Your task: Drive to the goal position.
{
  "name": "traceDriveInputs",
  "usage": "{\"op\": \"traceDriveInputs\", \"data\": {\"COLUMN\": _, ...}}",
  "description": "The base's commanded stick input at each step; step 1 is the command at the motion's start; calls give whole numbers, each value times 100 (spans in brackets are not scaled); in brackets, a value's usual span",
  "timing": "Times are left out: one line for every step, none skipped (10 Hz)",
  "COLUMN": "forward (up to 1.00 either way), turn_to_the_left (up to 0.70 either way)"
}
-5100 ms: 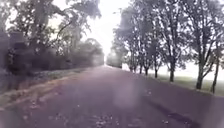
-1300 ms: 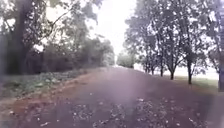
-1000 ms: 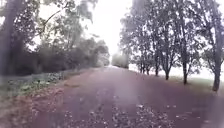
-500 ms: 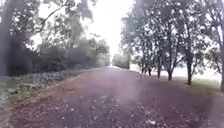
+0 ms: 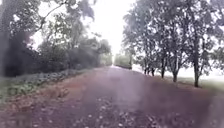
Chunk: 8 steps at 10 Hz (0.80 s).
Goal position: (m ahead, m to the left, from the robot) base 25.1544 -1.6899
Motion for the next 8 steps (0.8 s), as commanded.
{"op": "traceDriveInputs", "data": {"forward": 100, "turn_to_the_left": 0}}
{"op": "traceDriveInputs", "data": {"forward": 100, "turn_to_the_left": 0}}
{"op": "traceDriveInputs", "data": {"forward": 100, "turn_to_the_left": 0}}
{"op": "traceDriveInputs", "data": {"forward": 100, "turn_to_the_left": 0}}
{"op": "traceDriveInputs", "data": {"forward": 100, "turn_to_the_left": 0}}
{"op": "traceDriveInputs", "data": {"forward": 100, "turn_to_the_left": 0}}
{"op": "traceDriveInputs", "data": {"forward": 100, "turn_to_the_left": 0}}
{"op": "traceDriveInputs", "data": {"forward": 100, "turn_to_the_left": 0}}
